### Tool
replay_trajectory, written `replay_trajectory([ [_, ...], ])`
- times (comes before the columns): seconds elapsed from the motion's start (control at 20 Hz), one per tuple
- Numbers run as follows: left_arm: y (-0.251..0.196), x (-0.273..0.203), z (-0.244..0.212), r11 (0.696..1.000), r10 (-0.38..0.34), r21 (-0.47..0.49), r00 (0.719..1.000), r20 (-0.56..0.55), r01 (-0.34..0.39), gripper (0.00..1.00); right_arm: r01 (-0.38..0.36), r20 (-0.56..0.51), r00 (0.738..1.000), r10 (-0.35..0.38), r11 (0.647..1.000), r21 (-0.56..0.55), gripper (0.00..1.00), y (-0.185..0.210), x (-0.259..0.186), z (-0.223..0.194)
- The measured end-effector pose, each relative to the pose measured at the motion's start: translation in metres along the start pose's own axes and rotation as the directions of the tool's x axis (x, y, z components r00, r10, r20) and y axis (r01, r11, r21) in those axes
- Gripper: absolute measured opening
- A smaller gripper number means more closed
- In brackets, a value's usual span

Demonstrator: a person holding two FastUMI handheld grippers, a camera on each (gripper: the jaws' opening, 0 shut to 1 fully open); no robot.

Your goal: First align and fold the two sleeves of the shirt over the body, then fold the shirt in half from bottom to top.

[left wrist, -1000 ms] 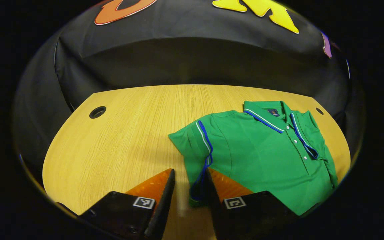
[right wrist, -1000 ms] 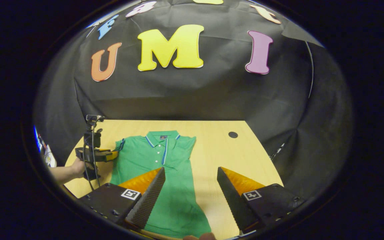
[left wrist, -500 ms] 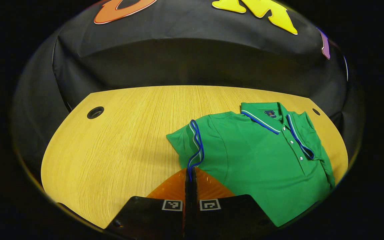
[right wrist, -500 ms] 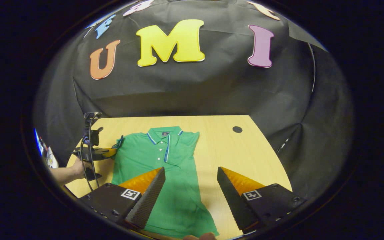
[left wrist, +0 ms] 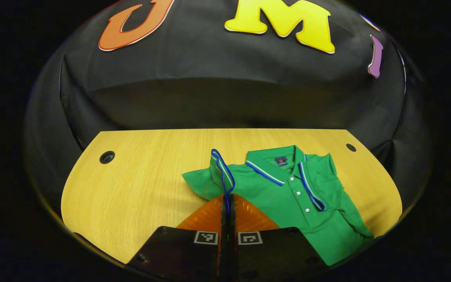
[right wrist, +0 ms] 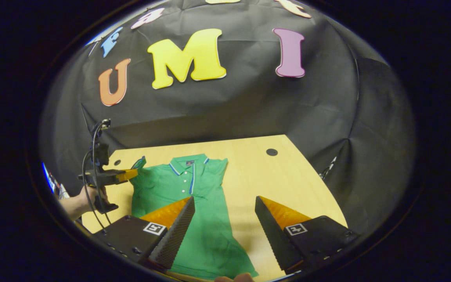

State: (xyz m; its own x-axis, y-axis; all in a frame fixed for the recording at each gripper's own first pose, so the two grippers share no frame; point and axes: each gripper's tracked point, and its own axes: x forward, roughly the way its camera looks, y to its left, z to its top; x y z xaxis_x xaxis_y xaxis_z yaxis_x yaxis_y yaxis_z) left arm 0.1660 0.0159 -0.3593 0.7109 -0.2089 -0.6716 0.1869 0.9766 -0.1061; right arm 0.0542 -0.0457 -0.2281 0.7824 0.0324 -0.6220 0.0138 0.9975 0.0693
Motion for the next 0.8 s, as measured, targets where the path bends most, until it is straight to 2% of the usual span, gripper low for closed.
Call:
replay_trajectory([
  [0.2,-0.049,0.010,0.002,0.999,-0.045,0.008,0.999,-0.022,0.045,0.06,0.043,0.009,0.999,-0.043,0.998,0.043,0.95,-0.032,-0.018,-0.006],
  [0.3,-0.061,0.010,0.004,1.000,-0.024,0.005,1.000,-0.020,0.024,0.08,0.061,0.013,0.998,-0.062,0.997,0.054,0.97,-0.047,-0.026,-0.008],
  [0.35,-0.071,0.011,0.003,1.000,-0.027,0.000,0.999,-0.020,0.027,0.11,0.069,0.016,0.997,-0.070,0.996,0.061,0.93,-0.054,-0.030,-0.009],
  [0.4,-0.074,0.008,0.003,1.000,-0.022,0.000,1.000,-0.022,0.022,0.15,0.073,0.019,0.997,-0.074,0.995,0.066,0.96,-0.058,-0.032,-0.008],
  [0.45,-0.080,0.004,0.002,1.000,-0.028,-0.001,0.999,-0.018,0.028,0.22,0.075,0.025,0.997,-0.077,0.995,0.069,0.92,-0.061,-0.035,-0.008],
  [0.5,-0.084,0.002,0.005,0.999,-0.034,-0.001,0.999,-0.006,0.034,0.42,0.075,0.031,0.997,-0.077,0.995,0.068,0.96,-0.063,-0.037,-0.006],
  [0.65,-0.088,-0.021,0.013,1.000,-0.016,0.000,0.999,0.037,0.017,1.00,0.069,0.059,0.996,-0.070,0.997,0.023,0.96,-0.061,-0.040,0.000],
  [0.8,-0.086,-0.055,0.024,1.000,0.017,-0.004,0.996,0.087,-0.017,1.00,0.027,0.096,0.995,-0.024,0.999,-0.032,0.96,-0.045,-0.044,0.010],
])
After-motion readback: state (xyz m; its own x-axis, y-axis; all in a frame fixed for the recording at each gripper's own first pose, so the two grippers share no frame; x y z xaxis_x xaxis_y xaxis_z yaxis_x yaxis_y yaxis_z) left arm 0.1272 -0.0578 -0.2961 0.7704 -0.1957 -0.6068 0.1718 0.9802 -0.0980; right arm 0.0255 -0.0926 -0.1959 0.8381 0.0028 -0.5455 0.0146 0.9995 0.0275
